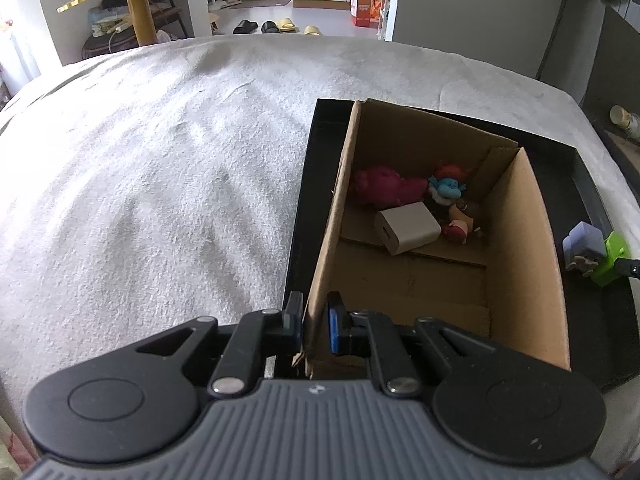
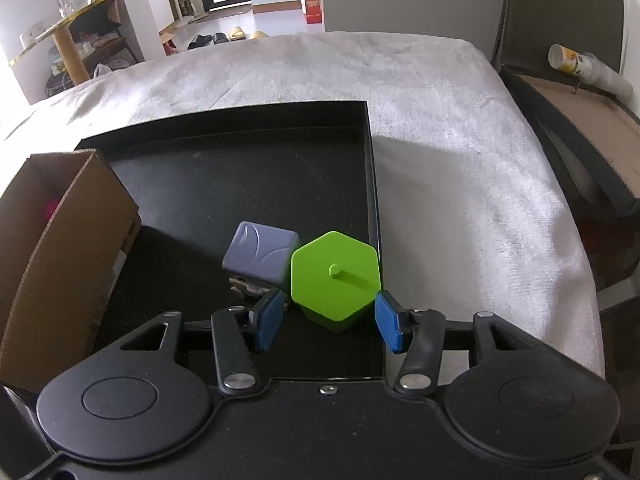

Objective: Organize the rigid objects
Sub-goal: 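Move the right gripper to the green hexagonal container and close on it, then adjust the right gripper grip on the green hexagonal container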

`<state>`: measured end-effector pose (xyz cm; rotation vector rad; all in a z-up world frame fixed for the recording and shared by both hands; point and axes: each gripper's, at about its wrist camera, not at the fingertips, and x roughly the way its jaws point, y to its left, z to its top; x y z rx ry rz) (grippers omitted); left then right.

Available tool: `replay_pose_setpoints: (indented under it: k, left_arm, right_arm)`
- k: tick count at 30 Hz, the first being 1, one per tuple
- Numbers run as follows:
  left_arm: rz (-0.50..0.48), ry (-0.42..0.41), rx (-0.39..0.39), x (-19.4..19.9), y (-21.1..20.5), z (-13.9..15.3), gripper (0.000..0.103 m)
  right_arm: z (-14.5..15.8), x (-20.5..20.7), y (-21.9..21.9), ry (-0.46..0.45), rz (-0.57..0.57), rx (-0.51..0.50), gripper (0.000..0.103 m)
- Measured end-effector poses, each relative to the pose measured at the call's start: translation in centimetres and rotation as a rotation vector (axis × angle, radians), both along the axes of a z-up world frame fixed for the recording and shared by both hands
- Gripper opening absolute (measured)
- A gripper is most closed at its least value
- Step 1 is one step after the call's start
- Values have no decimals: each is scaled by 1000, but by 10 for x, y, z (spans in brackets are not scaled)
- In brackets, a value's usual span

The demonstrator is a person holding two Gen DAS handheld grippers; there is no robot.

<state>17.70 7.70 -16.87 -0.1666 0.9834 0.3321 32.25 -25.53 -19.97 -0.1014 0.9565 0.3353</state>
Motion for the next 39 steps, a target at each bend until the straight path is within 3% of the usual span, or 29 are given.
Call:
replay_pose_setpoints:
  k: [14, 15, 16, 35, 39]
  left_arm:
    - [28, 18, 13, 4, -5, 1, 12]
    - [30, 19, 11, 4, -4, 1, 12]
    - [31, 20, 11, 4, -5, 1, 12]
    - [-4, 9, -2, 0, -3, 1, 12]
    - [-2, 6, -8, 0, -2, 1, 12]
  right_arm:
    - [-6, 3, -2, -73, 46, 18, 48]
    - [-4, 2, -3, -81, 49, 22, 41]
    - [-2, 1, -3, -86, 51, 24, 39]
    - [13, -15, -2, -45, 70, 51, 36]
    - [19, -19, -2, -61, 82, 51, 32]
